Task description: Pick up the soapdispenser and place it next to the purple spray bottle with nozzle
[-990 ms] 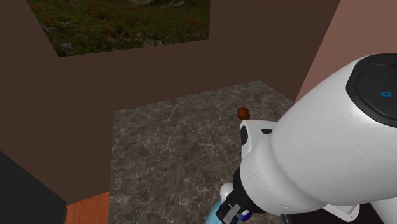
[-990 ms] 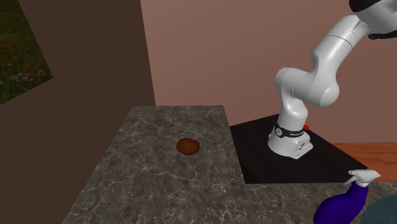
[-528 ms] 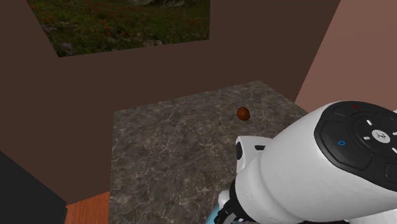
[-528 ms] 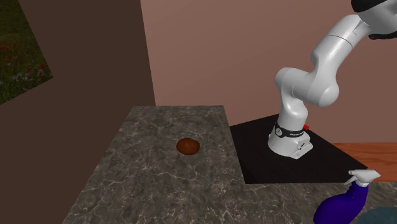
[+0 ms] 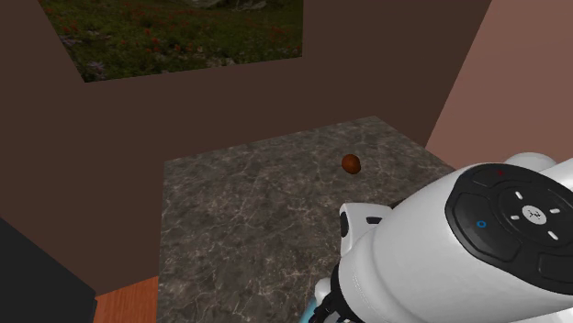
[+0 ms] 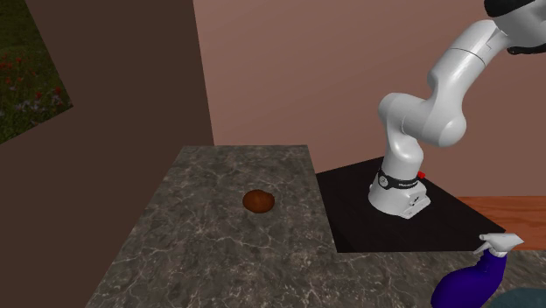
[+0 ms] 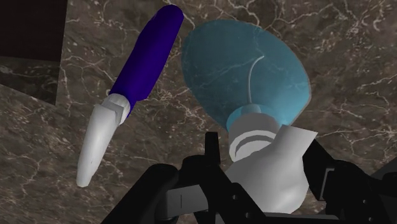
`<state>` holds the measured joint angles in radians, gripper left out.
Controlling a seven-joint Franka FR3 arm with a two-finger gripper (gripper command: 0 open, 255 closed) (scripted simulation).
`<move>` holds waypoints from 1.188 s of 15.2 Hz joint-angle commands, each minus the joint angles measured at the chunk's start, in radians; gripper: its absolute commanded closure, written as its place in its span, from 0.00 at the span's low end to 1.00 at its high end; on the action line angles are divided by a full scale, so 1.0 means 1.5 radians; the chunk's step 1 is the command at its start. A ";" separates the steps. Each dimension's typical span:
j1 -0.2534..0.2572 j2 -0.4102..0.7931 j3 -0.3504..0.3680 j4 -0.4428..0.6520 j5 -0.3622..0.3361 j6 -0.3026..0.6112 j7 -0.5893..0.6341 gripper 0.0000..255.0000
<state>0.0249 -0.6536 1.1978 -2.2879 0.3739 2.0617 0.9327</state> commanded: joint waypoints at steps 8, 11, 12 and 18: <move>0.009 -0.006 -0.015 0.014 -0.003 -0.023 0.000 0.00; 0.029 -0.018 -0.051 0.058 -0.011 -0.086 0.003 0.00; 0.029 -0.018 -0.051 0.058 -0.011 -0.086 0.003 0.00; 0.029 -0.018 -0.051 0.058 -0.011 -0.086 0.003 0.00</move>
<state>0.0677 -0.6813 1.1210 -2.2006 0.3567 1.9324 0.9370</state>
